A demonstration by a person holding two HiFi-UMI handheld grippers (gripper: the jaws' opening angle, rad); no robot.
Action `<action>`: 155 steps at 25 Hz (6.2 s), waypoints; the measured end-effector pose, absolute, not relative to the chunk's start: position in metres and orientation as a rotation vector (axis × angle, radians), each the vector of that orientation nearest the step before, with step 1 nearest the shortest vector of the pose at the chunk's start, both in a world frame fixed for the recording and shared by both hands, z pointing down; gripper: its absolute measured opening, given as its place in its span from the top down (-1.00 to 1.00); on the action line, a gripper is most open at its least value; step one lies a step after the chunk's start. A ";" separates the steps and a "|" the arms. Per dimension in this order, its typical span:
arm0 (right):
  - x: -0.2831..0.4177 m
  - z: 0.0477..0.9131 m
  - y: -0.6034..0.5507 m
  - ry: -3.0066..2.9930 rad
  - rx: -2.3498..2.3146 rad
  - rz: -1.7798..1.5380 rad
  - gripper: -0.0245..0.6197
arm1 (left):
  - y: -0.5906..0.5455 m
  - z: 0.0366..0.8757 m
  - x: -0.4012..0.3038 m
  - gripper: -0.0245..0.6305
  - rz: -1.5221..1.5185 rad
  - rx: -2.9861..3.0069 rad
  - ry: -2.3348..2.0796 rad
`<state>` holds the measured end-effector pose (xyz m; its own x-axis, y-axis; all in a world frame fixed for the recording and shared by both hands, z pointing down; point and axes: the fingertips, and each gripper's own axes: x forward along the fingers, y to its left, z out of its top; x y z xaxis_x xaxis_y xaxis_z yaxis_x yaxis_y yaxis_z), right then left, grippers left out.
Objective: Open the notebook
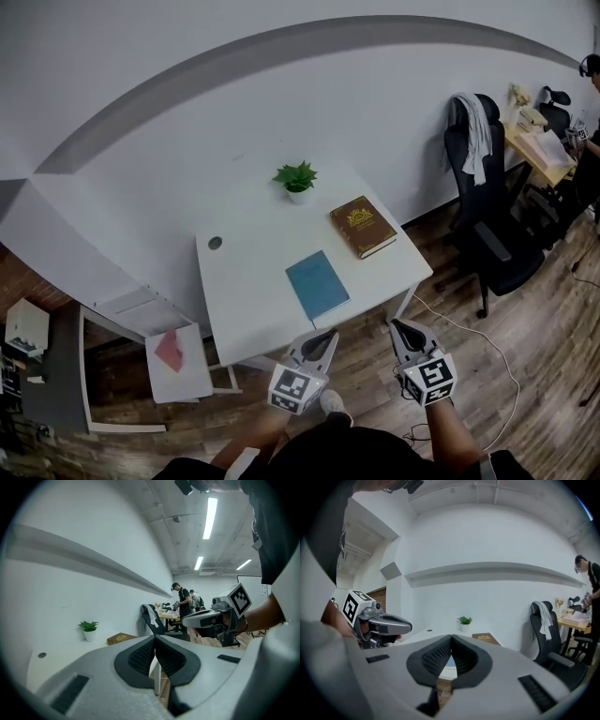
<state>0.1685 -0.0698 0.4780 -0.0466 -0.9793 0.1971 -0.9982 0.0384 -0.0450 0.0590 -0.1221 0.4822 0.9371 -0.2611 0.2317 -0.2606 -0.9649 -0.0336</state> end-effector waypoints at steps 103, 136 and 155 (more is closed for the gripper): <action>0.112 0.497 -0.272 -2.752 1.276 0.500 0.92 | -0.288 0.624 -0.063 0.91 0.675 -3.137 2.348; 0.108 0.489 -0.276 -2.702 1.394 0.369 0.91 | -0.295 0.539 -0.084 0.80 -0.128 -2.748 1.895; 0.137 0.449 -0.268 -2.581 1.591 0.051 0.92 | -0.285 0.474 0.003 0.90 -0.144 -2.846 1.403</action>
